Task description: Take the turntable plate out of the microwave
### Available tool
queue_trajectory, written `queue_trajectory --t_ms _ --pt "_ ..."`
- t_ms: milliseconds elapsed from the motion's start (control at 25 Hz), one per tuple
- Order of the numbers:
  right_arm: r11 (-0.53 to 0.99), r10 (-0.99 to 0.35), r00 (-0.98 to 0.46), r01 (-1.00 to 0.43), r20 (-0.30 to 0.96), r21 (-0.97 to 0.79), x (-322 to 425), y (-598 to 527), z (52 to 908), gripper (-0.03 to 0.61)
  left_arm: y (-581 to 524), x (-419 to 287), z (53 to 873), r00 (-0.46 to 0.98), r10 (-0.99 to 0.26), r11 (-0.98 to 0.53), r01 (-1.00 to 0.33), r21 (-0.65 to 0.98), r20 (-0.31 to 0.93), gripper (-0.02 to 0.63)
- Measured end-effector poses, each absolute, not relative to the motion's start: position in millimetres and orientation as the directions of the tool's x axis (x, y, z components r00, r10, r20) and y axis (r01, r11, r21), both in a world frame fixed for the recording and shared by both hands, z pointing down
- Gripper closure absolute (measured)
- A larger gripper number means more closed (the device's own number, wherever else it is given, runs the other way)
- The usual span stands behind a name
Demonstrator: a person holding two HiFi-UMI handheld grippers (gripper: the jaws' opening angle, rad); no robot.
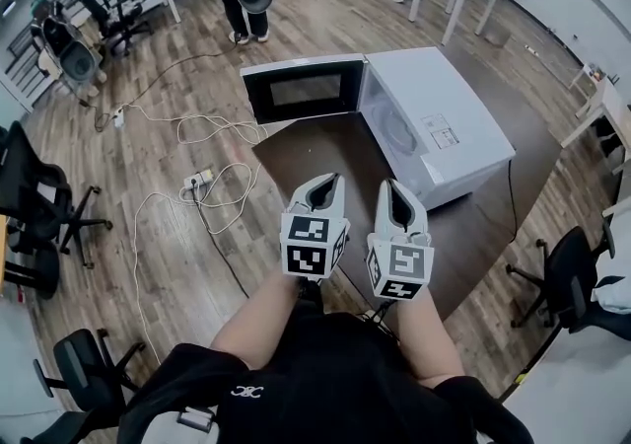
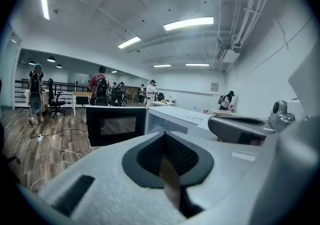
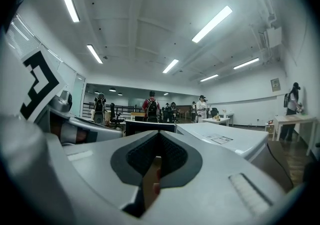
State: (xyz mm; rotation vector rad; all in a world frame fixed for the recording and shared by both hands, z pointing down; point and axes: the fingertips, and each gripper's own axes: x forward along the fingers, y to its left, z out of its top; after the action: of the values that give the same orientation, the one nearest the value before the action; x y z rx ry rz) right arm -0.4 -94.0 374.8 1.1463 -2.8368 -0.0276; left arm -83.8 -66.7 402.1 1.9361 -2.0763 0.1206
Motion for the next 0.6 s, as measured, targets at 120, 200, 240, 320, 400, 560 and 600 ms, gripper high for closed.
queue_trajectory --t_ms 120,200,240,320,400,560,600 --pt "0.704 -0.71 -0.699 -0.707 0.088 0.065 -9.7 -113.1 379.1 0.569 -92.0 -93.3 408.8 -0.015 -0.957 0.062 -0.986 0.155 0.29 0.607" --pt "0.688 -0.725 -0.682 -0.722 0.097 0.069 -11.9 -127.8 382.2 0.569 -111.5 -96.6 413.2 0.012 -0.954 0.038 -0.987 0.159 0.3 0.607" --pt "0.679 -0.734 -0.672 -0.731 0.101 0.069 -12.3 -135.8 383.8 0.569 -122.0 -98.0 415.7 0.027 -0.952 0.024 -0.987 0.161 0.305 0.607" --pt "0.662 -0.749 -0.654 -0.747 0.107 0.069 -13.4 -151.7 386.8 0.569 -143.3 -101.0 420.8 0.055 -0.947 -0.002 -0.986 0.165 0.316 0.607" --pt "0.647 -0.762 -0.639 -0.76 0.111 0.066 -15.2 -164.7 389.2 0.569 -163.4 -103.9 425.7 0.083 -0.941 -0.029 -0.986 0.167 0.328 0.607" --pt "0.622 -0.781 -0.612 -0.781 0.124 0.06 -21.7 -182.0 395.6 0.569 -200.5 -108.5 439.8 0.156 -0.921 -0.093 -0.978 0.187 0.357 0.607" --pt "0.616 -0.785 -0.606 -0.786 0.13 0.058 -24.0 -186.2 397.9 0.569 -209.8 -110.0 444.1 0.176 -0.915 -0.109 -0.974 0.198 0.363 0.607"
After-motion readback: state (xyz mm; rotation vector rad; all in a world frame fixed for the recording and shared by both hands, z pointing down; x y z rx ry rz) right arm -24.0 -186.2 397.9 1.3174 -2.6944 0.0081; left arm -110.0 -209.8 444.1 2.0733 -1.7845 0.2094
